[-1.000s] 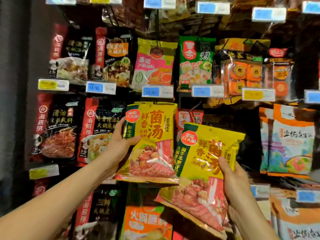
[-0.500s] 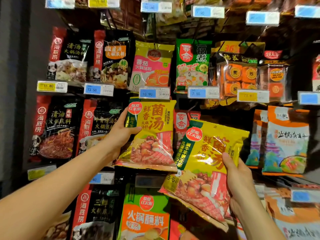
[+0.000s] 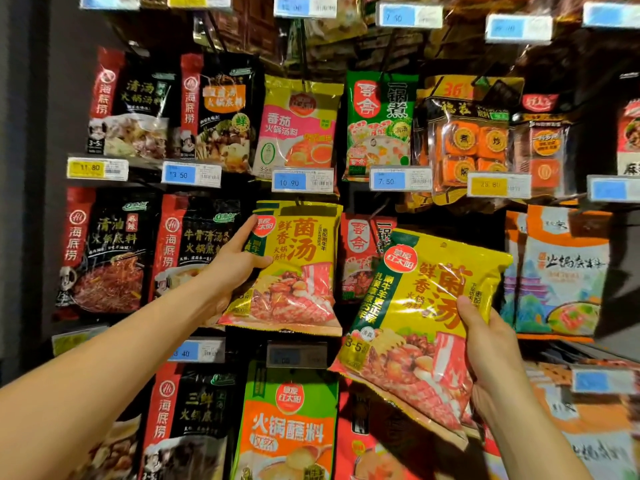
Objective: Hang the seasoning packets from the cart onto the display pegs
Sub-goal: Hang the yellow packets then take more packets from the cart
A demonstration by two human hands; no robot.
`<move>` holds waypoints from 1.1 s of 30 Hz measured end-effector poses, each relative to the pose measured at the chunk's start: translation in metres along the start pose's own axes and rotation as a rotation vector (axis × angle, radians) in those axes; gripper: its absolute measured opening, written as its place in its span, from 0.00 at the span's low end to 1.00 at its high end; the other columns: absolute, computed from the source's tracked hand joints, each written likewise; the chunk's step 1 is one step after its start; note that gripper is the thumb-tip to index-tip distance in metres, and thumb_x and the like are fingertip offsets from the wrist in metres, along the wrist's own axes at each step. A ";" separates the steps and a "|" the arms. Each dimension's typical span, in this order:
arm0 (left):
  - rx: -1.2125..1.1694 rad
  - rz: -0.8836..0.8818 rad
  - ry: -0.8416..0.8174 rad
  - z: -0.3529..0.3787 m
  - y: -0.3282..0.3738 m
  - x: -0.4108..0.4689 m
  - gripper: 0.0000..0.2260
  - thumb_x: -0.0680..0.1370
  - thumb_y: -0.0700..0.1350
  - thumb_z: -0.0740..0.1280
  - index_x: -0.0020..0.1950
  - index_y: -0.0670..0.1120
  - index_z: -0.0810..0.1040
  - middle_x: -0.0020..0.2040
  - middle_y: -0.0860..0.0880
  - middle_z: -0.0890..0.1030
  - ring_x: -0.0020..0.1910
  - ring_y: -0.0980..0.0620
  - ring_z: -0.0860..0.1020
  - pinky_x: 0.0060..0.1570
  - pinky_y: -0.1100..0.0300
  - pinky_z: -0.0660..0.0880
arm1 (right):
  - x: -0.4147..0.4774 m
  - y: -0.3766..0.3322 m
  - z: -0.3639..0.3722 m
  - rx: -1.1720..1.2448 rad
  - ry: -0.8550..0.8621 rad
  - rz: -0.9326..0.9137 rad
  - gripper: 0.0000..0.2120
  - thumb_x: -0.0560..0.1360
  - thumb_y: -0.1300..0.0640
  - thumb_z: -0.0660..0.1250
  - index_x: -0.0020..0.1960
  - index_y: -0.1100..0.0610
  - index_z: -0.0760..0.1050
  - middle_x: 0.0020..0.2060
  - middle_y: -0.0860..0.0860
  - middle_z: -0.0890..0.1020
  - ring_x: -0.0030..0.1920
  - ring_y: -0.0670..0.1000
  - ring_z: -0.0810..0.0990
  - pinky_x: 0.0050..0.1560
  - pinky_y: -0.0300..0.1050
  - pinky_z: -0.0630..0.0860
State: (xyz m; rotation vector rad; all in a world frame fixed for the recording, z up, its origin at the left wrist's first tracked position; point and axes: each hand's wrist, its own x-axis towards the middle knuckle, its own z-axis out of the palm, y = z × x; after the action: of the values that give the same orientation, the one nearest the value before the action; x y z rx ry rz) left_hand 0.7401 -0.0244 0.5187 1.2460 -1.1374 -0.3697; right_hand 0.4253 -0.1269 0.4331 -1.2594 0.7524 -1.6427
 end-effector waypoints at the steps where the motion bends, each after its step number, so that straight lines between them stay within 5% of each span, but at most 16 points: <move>1: 0.010 0.008 0.011 0.000 -0.002 0.000 0.36 0.81 0.32 0.65 0.80 0.64 0.59 0.65 0.61 0.67 0.52 0.63 0.71 0.44 0.68 0.68 | 0.001 0.000 -0.001 0.004 0.008 0.002 0.05 0.82 0.46 0.66 0.55 0.45 0.79 0.54 0.52 0.87 0.55 0.58 0.85 0.63 0.63 0.79; 3: 0.013 0.037 0.034 0.002 -0.006 -0.003 0.37 0.81 0.32 0.66 0.79 0.66 0.60 0.66 0.62 0.69 0.50 0.70 0.73 0.43 0.72 0.69 | 0.000 -0.002 -0.002 0.007 0.015 0.012 0.04 0.83 0.47 0.66 0.52 0.45 0.78 0.54 0.53 0.86 0.54 0.58 0.85 0.62 0.61 0.79; 6: 0.005 0.120 0.042 0.005 -0.013 -0.009 0.38 0.80 0.31 0.66 0.78 0.67 0.61 0.69 0.65 0.69 0.61 0.71 0.72 0.51 0.73 0.70 | 0.001 -0.002 -0.004 0.012 0.009 -0.003 0.07 0.83 0.48 0.66 0.56 0.49 0.79 0.51 0.53 0.87 0.52 0.57 0.86 0.58 0.58 0.81; 8: 0.008 0.160 0.030 0.007 -0.015 -0.014 0.38 0.81 0.31 0.66 0.79 0.66 0.60 0.65 0.71 0.68 0.51 0.85 0.68 0.43 0.81 0.69 | 0.001 -0.001 -0.004 0.012 0.006 -0.013 0.09 0.83 0.49 0.65 0.61 0.51 0.79 0.50 0.53 0.87 0.49 0.56 0.86 0.53 0.53 0.81; 10: -0.005 0.177 0.026 0.008 -0.012 -0.014 0.37 0.81 0.31 0.65 0.79 0.64 0.60 0.65 0.71 0.67 0.47 0.88 0.67 0.40 0.83 0.68 | 0.001 -0.001 -0.003 0.024 -0.007 -0.012 0.11 0.83 0.49 0.65 0.63 0.52 0.78 0.51 0.53 0.87 0.51 0.55 0.86 0.54 0.52 0.80; 14: -0.020 0.181 0.049 0.009 -0.004 -0.007 0.38 0.80 0.30 0.66 0.79 0.66 0.60 0.76 0.64 0.65 0.69 0.66 0.67 0.51 0.74 0.70 | 0.002 -0.004 -0.001 0.033 -0.041 -0.002 0.06 0.84 0.53 0.64 0.58 0.52 0.78 0.47 0.49 0.86 0.40 0.46 0.87 0.35 0.39 0.80; 19: -0.035 0.166 0.095 0.011 -0.004 -0.005 0.38 0.80 0.31 0.66 0.80 0.64 0.60 0.76 0.62 0.64 0.68 0.61 0.63 0.61 0.61 0.66 | 0.003 -0.006 0.000 0.019 -0.018 -0.027 0.12 0.83 0.49 0.65 0.64 0.51 0.79 0.55 0.52 0.86 0.56 0.56 0.85 0.63 0.58 0.79; 26: -0.025 0.106 0.094 0.005 -0.006 0.001 0.37 0.79 0.32 0.67 0.77 0.67 0.64 0.75 0.58 0.70 0.68 0.52 0.72 0.60 0.58 0.71 | 0.008 -0.014 -0.004 0.020 -0.032 -0.017 0.06 0.83 0.49 0.66 0.58 0.48 0.79 0.53 0.52 0.87 0.53 0.55 0.86 0.59 0.56 0.80; 29: -0.022 0.081 0.066 0.004 -0.004 0.006 0.37 0.79 0.32 0.67 0.78 0.65 0.64 0.74 0.57 0.70 0.67 0.53 0.72 0.64 0.55 0.71 | 0.009 -0.013 -0.005 0.005 -0.020 -0.033 0.12 0.82 0.45 0.67 0.63 0.48 0.79 0.55 0.51 0.86 0.56 0.56 0.85 0.63 0.60 0.78; 33: 0.014 0.023 0.053 0.005 -0.005 0.015 0.34 0.81 0.32 0.65 0.80 0.61 0.62 0.64 0.59 0.69 0.51 0.59 0.72 0.46 0.68 0.69 | 0.010 -0.013 -0.006 0.011 -0.032 -0.033 0.14 0.83 0.47 0.66 0.66 0.50 0.77 0.56 0.51 0.85 0.56 0.55 0.84 0.61 0.55 0.78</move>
State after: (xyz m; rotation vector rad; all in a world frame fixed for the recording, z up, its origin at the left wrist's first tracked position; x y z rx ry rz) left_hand 0.7442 -0.0409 0.5207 1.2470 -1.1094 -0.3103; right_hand 0.4151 -0.1309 0.4463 -1.2937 0.7058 -1.6476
